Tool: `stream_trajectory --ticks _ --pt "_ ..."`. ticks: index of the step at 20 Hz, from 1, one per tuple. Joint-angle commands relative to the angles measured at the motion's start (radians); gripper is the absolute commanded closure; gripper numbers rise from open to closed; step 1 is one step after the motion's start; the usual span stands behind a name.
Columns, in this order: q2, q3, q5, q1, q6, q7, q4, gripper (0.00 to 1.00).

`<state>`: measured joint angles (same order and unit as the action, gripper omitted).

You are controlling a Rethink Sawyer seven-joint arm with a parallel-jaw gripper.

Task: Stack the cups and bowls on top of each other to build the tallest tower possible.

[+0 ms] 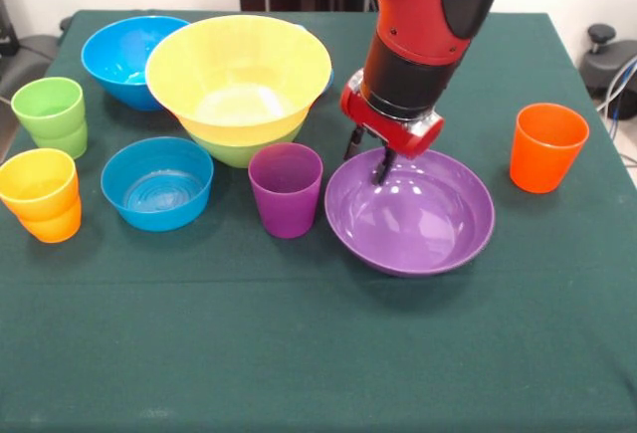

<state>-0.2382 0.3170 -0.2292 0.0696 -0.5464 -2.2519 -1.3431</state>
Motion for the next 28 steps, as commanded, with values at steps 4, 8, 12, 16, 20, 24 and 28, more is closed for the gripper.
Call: stream_trajectory --ticks 4,8,12,16,20,24,28 --pt "-0.093 -0.199 0.066 -0.125 0.08 0.094 -0.115 1.0" --pt "-0.096 -0.213 0.085 -0.134 0.078 0.088 -0.114 1.0" --pt "-0.098 -0.225 0.099 -0.144 0.065 0.089 -0.113 1.0" --pt "-0.099 -0.227 0.109 -0.145 0.047 0.085 -0.107 1.0" --pt "-0.101 -0.233 0.122 -0.15 0.046 0.079 -0.105 1.0" --pt "-0.102 -0.239 0.129 -0.153 0.047 0.073 -0.103 1.0" --pt "-0.11 -0.238 0.138 -0.152 0.034 0.067 -0.102 1.0"
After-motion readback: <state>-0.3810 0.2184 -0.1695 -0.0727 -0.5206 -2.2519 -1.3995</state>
